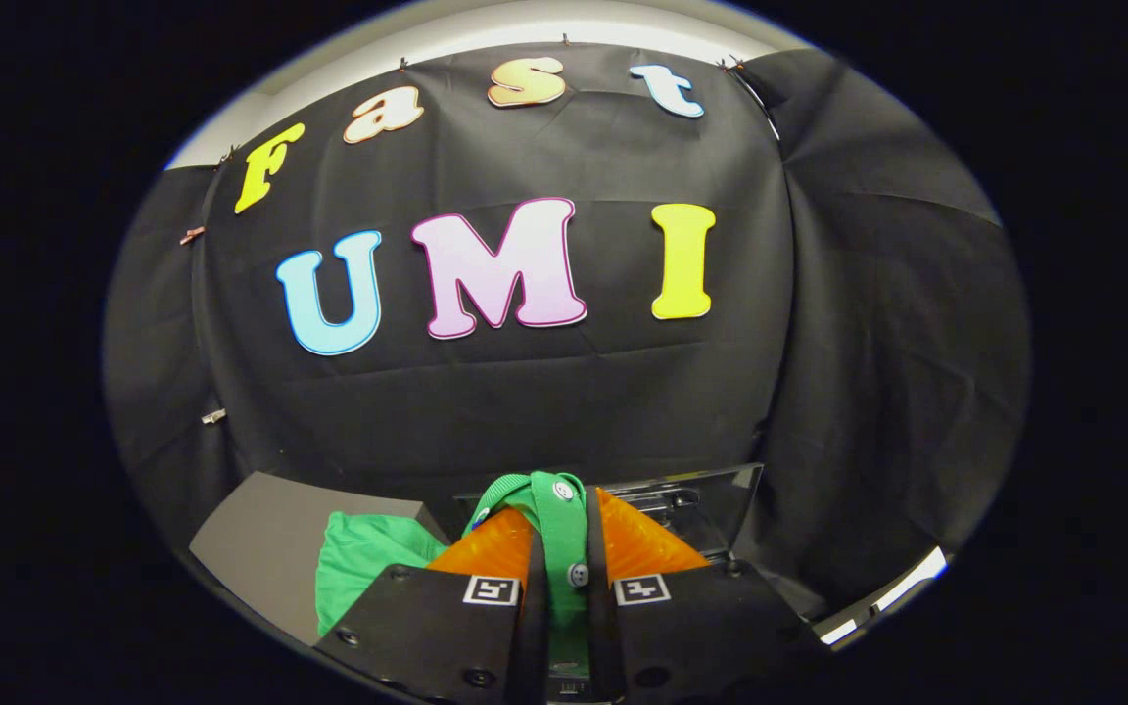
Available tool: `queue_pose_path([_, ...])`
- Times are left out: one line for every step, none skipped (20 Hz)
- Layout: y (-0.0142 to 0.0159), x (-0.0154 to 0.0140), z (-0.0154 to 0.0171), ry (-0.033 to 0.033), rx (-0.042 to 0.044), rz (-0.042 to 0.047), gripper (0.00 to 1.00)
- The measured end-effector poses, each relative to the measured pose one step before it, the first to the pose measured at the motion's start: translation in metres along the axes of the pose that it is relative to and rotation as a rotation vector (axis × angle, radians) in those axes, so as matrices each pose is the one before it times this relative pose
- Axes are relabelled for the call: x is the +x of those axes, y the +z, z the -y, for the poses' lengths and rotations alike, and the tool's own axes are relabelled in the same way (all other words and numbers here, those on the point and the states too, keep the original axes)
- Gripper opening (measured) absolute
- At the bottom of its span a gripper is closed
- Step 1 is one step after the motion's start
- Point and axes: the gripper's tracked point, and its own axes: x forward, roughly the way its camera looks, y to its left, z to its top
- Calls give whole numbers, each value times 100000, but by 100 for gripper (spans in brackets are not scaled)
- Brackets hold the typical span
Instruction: Put the clothes into the washing machine and then close the washing machine lid.
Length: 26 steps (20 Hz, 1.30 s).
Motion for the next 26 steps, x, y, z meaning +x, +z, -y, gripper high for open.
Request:
queue_pose_path([-711,517,321,-359,74,-1327,21])
queue_pose_path([-1091,556,397,-1041,-571,-1479,21])
queue_pose_path([-1038,597,474,-1420,-1190,-1149,21])
queue_pose_path([-930,565,261,-619,-1108,-1210,21])
queue_pose_path([-1026,658,152,-776,-593,-1704,21])
queue_pose_path([-1170,763,62,-396,-714,-1660,21])
queue_pose_path([-1352,712,146,-572,-316,-2442,21])
queue_pose_path([-1402,727,177,-382,-606,-2140,21])
queue_pose_path([-1277,758,228,-638,-409,-2145,21])
queue_pose_path([-1133,621,240,-194,-259,-1843,21])
queue_pose_path([-913,536,295,-931,-285,-1533,21])
queue_pose_path([-888,593,293,-388,-1,-1356,21])
queue_pose_path([-680,484,110,-287,-104,-1028,21])
queue_pose_path([-834,659,173,-464,25,-1651,21])
queue_pose_path([-934,406,-93,323,274,-1426,21])
queue_pose_path([-784,680,-37,199,448,-1374,21])
queue_pose_path([-1054,756,92,-48,210,-1950,21])
queue_pose_path([-1146,697,40,-142,-182,-1856,21])
queue_pose_path([-1118,710,55,-384,-510,-2222,21])
queue_pose_path([-1258,789,-44,-53,26,-2136,21])
queue_pose_path([-1017,829,78,-382,254,-2047,21])
queue_pose_path([-992,985,151,-280,-142,-2057,21])
queue_pose_path([-1028,1081,62,-223,-175,-2445,21])
queue_pose_path([-1021,898,-76,-173,-440,-2393,21])
queue_pose_path([-1029,927,49,-411,-789,-2739,21])
queue_pose_path([-975,825,-12,290,-442,-2586,21])
